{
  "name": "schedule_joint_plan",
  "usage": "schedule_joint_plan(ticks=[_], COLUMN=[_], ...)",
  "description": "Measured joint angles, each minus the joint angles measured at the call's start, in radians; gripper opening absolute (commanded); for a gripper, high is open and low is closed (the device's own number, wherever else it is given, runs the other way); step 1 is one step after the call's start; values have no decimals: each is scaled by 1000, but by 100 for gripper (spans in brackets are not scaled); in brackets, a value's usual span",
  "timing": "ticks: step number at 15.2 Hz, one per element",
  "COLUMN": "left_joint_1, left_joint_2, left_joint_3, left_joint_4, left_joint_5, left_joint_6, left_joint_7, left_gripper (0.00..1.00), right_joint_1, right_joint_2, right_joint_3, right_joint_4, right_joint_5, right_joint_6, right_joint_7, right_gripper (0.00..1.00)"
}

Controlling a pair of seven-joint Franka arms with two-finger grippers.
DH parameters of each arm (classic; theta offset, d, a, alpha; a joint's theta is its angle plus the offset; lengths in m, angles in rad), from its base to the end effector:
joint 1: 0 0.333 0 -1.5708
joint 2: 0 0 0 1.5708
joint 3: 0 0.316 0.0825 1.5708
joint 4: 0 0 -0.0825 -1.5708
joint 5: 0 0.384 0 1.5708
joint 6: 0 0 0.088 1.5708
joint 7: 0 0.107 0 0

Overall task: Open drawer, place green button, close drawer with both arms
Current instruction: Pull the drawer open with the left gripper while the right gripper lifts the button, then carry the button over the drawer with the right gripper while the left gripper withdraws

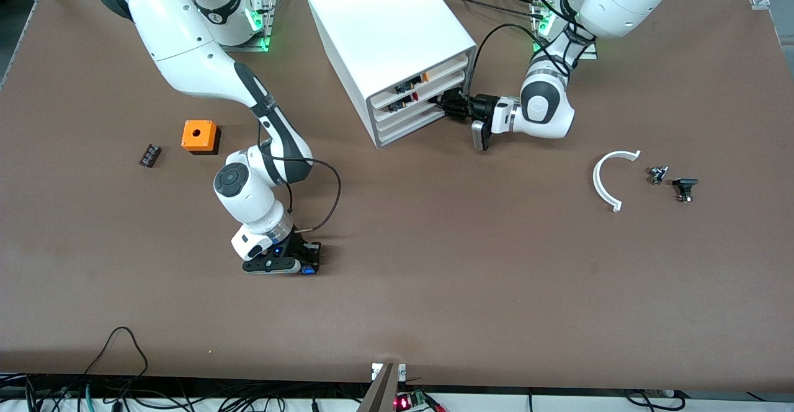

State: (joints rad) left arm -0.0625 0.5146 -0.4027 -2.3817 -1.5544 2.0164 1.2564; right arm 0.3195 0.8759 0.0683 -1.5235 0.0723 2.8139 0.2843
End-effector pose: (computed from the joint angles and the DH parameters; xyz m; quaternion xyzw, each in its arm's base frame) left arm 0.3597 -0.2700 0.1237 0.7785 -0.1102 -0.1037 0.6091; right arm 0.6898 0.2669 0.1830 -0.9777 -0.0021 -0.1806 0.1071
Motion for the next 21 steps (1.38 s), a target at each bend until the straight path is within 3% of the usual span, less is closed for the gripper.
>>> schedule_joint_plan(ticks=[5, 12, 13, 15, 19, 21], left_joint_1=[66, 106, 109, 114, 114, 115], left_joint_2=[2, 64, 82, 106, 108, 91], left_joint_3=[4, 90, 102, 109, 112, 119], left_joint_4=[23, 179, 206, 240, 264, 286], left_joint_5=[8, 74, 82, 87, 106, 185], left_joint_6=[5, 23, 21, 14, 16, 16], left_joint_7=[0, -34, -38, -50, -79, -177], left_gripper=[0, 0, 8, 100, 100, 100], right_joint_1=[-1, -3, -2, 6, 64, 107], right_joint_2=[-3, -41, -46, -51, -61, -62], right_joint_3=[-6, -25, -28, -30, -34, -36], right_joint_4=[35, 250, 281, 339, 423, 467], right_joint_5=[0, 0, 0, -2, -73, -99], right_joint_6=[-49, -491, -558, -686, -888, -978], right_joint_7=[0, 42, 63, 120, 299, 402], right_gripper=[0, 0, 0, 0, 0, 0])
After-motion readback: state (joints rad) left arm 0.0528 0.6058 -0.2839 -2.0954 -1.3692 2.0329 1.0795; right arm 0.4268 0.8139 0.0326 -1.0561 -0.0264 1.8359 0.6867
